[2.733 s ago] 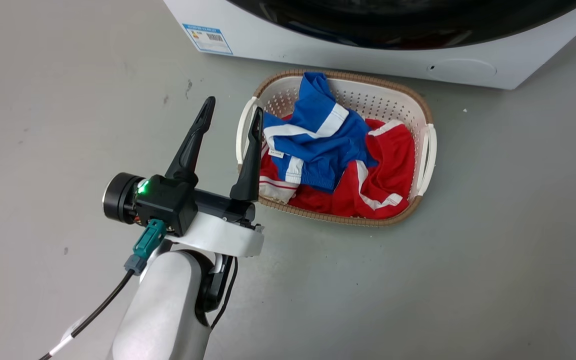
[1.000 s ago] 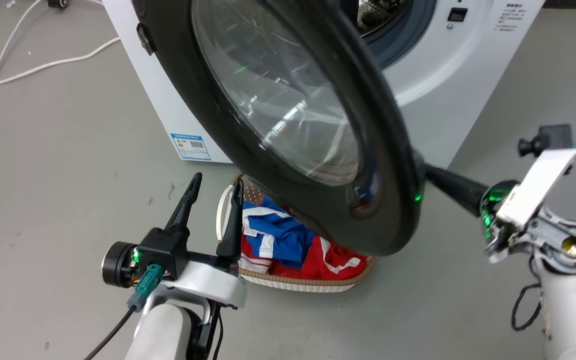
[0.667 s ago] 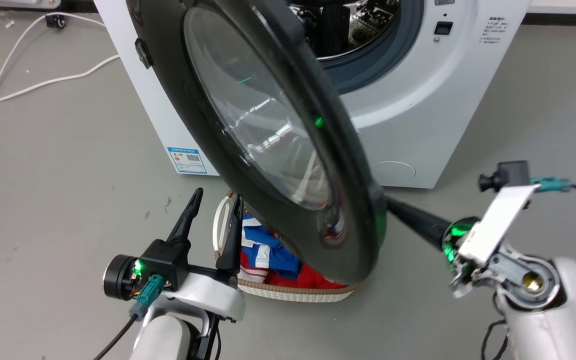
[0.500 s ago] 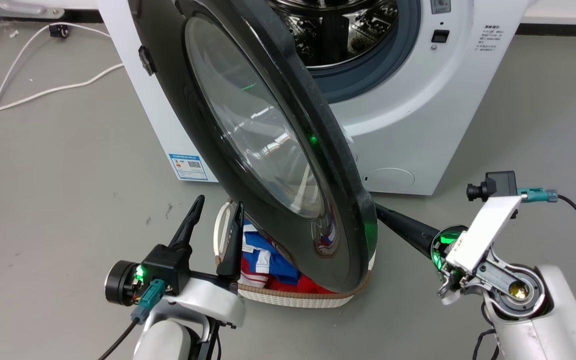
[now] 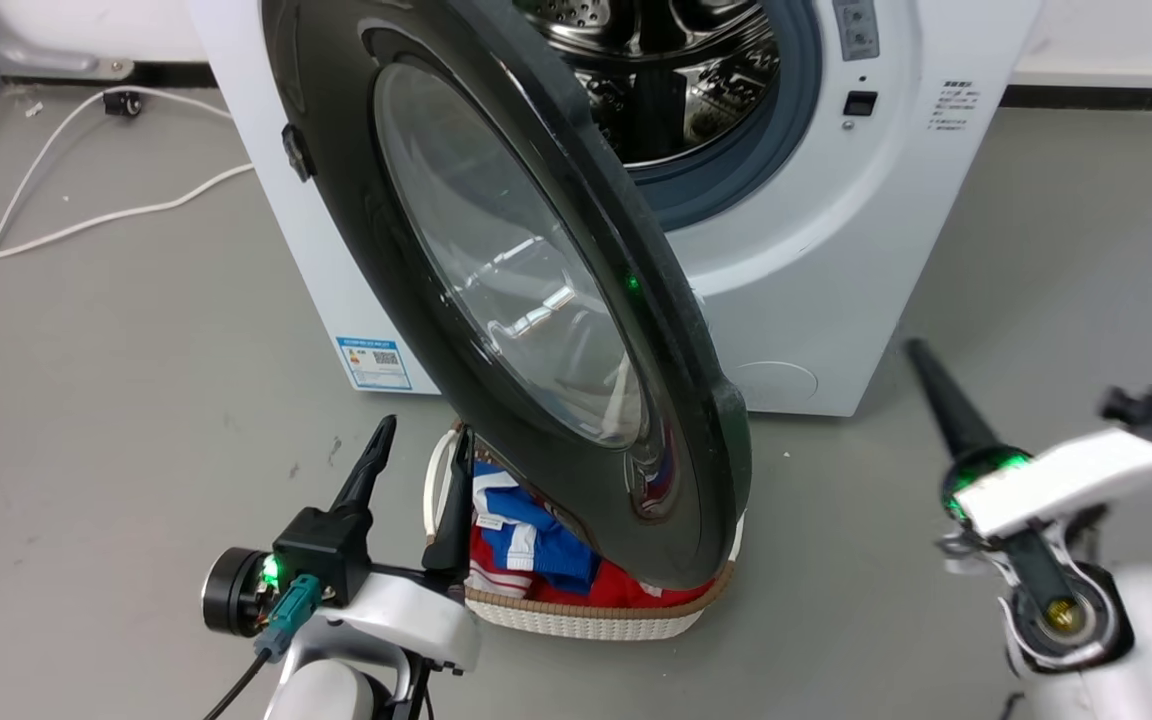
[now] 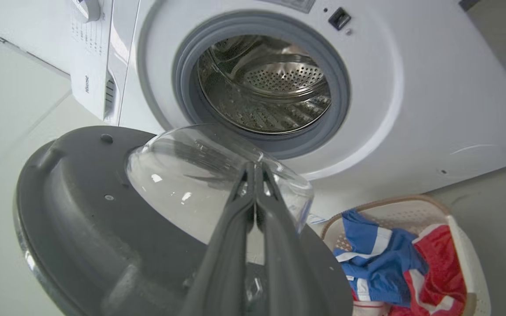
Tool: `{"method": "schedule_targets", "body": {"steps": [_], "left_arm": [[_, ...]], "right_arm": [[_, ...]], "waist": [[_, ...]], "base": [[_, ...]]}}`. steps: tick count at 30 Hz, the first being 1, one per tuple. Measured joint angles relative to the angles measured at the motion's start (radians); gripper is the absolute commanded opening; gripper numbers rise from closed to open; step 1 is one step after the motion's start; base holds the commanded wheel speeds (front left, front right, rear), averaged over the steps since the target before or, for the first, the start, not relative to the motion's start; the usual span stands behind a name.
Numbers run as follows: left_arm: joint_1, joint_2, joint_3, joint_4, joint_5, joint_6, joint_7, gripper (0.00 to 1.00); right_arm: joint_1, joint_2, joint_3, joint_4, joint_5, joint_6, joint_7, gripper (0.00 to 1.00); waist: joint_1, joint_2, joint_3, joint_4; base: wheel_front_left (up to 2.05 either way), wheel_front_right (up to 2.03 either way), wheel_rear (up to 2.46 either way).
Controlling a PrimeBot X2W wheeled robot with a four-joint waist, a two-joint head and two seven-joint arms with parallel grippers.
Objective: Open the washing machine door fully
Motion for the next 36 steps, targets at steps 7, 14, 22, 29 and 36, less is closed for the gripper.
{"method": "schedule_targets", "body": {"steps": [7, 14, 22, 29, 36], "left_arm": [[0.013, 0.008, 0.022, 0.008, -0.008, 0.01, 0.0, 1.0], [0.048, 0.024, 0.037, 0.014, -0.012, 0.017, 0.0, 1.0], [0.07, 0.03, 0.037, 0.01, -0.012, 0.022, 0.0, 1.0], [0.073, 0.035, 0.037, 0.008, -0.014, 0.026, 0.0, 1.0], [0.079, 0.045, 0.036, 0.007, -0.021, 0.031, 0.0, 1.0]], "right_arm": [[0.096, -0.06, -0.054, -0.035, -0.28, 0.0, -0.24, 0.0], [0.226, -0.047, -0.127, -0.127, -0.579, 0.0, -0.31, 0.0], [0.339, -0.018, -0.123, -0.256, -0.912, 0.0, -0.317, 0.49], [0.394, 0.013, -0.13, -0.286, -0.993, 0.002, -0.309, 1.0], [0.41, 0.026, -0.109, -0.287, -1.024, 0.002, -0.307, 1.0]], "waist": [[0.0, 0.0, -0.029, -0.013], [-0.0001, 0.0, -0.072, -0.024], [0.0, 0.0, -0.087, -0.026], [0.0, 0.0, -0.088, -0.017], [0.0, 0.0, -0.086, -0.023]], "base": [[0.0, 0.0, 0.0], [0.0, 0.0, 0.0], [0.0, 0.0, 0.0], [0.0, 0.0, 0.0], [0.0, 0.0, 0.0]]}}
